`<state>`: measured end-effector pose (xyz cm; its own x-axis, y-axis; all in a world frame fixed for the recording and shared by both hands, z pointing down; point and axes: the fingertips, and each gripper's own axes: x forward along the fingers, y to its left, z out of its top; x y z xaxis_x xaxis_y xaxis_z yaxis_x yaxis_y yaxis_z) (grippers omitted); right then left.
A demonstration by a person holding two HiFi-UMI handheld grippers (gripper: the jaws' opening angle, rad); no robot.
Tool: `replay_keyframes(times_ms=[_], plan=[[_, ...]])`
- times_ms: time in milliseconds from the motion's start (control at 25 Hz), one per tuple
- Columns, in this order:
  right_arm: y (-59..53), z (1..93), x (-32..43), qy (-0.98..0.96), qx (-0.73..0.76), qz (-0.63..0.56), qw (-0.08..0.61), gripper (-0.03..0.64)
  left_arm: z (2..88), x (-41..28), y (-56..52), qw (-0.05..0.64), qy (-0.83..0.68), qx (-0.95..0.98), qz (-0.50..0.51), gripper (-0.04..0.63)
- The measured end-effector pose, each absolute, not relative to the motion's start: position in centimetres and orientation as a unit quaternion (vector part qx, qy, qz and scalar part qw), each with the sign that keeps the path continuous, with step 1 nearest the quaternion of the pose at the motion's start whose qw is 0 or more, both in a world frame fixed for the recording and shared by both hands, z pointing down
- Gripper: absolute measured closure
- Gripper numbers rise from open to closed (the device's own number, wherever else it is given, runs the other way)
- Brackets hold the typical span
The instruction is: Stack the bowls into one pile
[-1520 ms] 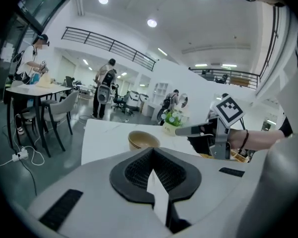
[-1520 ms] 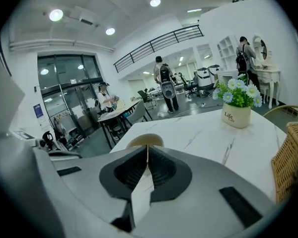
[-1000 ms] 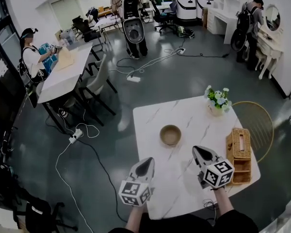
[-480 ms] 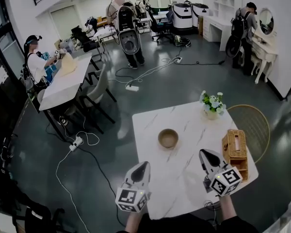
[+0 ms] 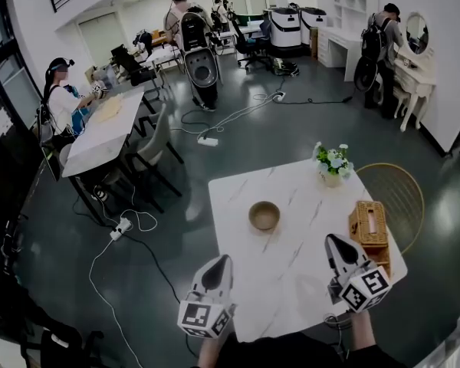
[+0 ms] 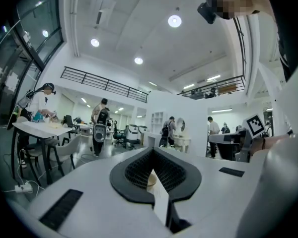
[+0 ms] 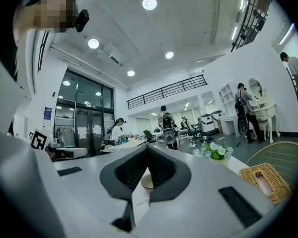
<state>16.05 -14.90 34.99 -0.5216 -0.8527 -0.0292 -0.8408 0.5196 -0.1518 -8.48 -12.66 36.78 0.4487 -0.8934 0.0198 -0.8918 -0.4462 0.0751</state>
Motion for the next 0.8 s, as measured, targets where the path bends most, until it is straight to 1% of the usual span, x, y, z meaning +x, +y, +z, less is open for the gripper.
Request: replay_keyframes(times_ms=[160,440,800], plan=[[-14.2,35.1,16.4,0.868,-0.490,-0.065,0.057,0.603,36.8,-8.8,-12.2,0.035,-0.526,0.849,-0.015,0.580],[-13.7,35.8,16.7,0.866,-0.494,-0.069,0.045,0.603,37.2,-9.2,-11.6,0.038,-0.533,0.845,-0.017,0.580],[-13.6,35.5,16.2,0.866,-0.494,-0.069,0.047,0.603,36.8,-10.2,-11.1,0.038,-0.542,0.840,-0.018,0.580]])
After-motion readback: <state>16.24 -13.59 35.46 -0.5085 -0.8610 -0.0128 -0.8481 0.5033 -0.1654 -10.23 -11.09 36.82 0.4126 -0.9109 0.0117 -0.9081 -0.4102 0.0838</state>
